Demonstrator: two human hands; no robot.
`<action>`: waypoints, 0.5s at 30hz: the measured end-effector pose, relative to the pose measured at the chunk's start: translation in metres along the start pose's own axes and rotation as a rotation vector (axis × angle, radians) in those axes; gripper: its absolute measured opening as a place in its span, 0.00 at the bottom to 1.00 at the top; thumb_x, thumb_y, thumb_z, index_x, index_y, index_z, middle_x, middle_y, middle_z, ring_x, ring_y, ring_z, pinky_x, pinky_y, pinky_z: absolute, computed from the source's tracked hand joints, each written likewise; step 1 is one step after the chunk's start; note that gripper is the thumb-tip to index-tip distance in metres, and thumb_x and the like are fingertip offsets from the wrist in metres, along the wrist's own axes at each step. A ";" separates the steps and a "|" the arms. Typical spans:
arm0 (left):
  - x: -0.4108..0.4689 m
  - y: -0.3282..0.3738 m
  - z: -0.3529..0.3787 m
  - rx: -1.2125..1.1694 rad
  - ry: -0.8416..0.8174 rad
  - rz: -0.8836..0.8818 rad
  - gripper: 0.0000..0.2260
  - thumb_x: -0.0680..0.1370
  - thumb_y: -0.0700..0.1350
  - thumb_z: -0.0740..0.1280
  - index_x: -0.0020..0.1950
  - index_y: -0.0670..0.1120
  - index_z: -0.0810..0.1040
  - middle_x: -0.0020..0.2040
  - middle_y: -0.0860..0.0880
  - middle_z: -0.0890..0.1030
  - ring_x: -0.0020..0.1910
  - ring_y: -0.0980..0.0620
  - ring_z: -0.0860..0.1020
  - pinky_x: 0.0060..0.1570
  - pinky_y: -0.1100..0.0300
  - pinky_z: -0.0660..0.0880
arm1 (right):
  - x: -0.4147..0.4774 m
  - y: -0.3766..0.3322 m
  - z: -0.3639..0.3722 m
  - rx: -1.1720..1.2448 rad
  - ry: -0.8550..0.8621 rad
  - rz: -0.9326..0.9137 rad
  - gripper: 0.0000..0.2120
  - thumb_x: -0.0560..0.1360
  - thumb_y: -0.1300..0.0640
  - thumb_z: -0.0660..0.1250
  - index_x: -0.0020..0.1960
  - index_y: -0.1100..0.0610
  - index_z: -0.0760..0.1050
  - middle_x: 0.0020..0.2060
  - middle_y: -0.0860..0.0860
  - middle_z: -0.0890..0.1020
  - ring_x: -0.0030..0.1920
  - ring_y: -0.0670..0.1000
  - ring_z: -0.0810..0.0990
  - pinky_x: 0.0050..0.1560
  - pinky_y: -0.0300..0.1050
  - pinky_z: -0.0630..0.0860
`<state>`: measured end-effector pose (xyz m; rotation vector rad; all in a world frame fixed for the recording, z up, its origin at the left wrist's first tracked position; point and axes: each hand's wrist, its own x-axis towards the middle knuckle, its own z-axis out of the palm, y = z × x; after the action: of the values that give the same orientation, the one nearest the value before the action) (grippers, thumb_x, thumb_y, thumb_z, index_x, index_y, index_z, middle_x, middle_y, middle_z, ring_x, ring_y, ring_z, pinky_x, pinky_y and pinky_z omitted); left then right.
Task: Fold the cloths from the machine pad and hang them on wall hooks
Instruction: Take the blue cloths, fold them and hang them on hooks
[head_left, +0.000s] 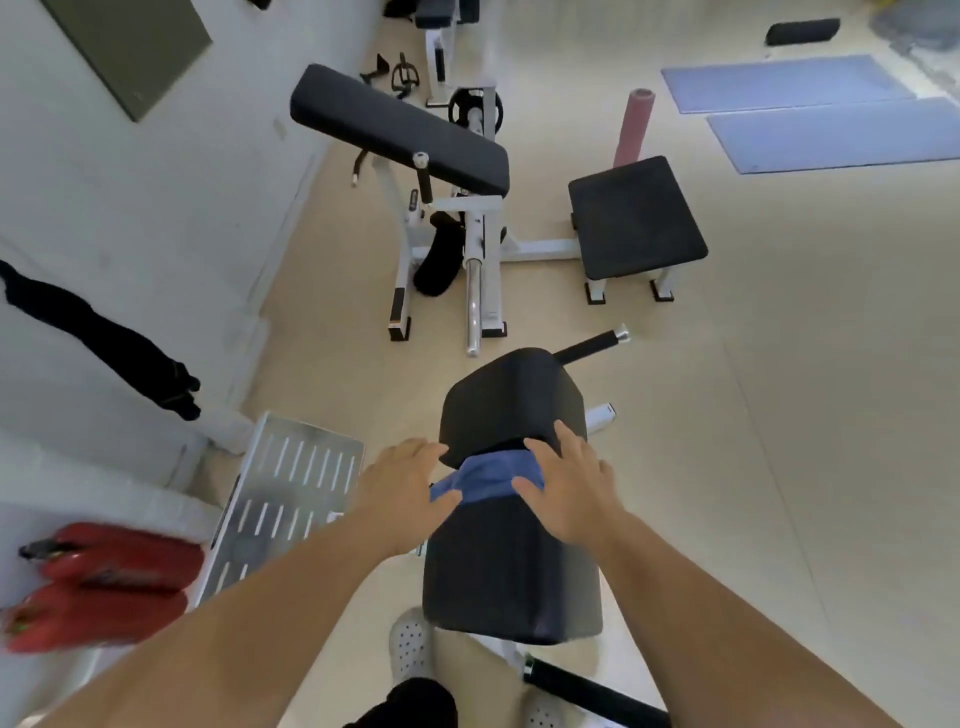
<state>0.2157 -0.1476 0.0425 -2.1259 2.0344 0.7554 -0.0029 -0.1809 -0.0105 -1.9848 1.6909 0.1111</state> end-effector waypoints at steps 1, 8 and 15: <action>0.008 -0.001 0.008 -0.003 -0.024 0.000 0.26 0.82 0.58 0.63 0.78 0.53 0.63 0.78 0.50 0.65 0.75 0.47 0.67 0.73 0.52 0.64 | 0.005 0.005 0.010 0.007 -0.011 0.022 0.28 0.82 0.36 0.53 0.79 0.43 0.55 0.82 0.53 0.50 0.80 0.59 0.53 0.76 0.61 0.58; 0.080 -0.018 0.068 -0.101 -0.195 -0.014 0.19 0.81 0.55 0.65 0.70 0.49 0.72 0.67 0.47 0.77 0.62 0.46 0.77 0.62 0.52 0.74 | 0.049 0.016 0.079 0.074 -0.091 0.203 0.31 0.82 0.35 0.49 0.81 0.44 0.49 0.82 0.54 0.48 0.81 0.60 0.49 0.77 0.63 0.54; 0.155 -0.044 0.108 -0.241 -0.294 -0.056 0.16 0.77 0.54 0.68 0.62 0.48 0.76 0.53 0.49 0.79 0.51 0.46 0.79 0.46 0.55 0.72 | 0.067 -0.003 0.121 0.174 0.110 0.375 0.30 0.79 0.36 0.56 0.77 0.46 0.63 0.79 0.53 0.62 0.79 0.59 0.58 0.75 0.60 0.60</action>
<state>0.2247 -0.2403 -0.1276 -2.0275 1.8023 1.2755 0.0467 -0.1876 -0.1391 -1.5570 2.0543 -0.0136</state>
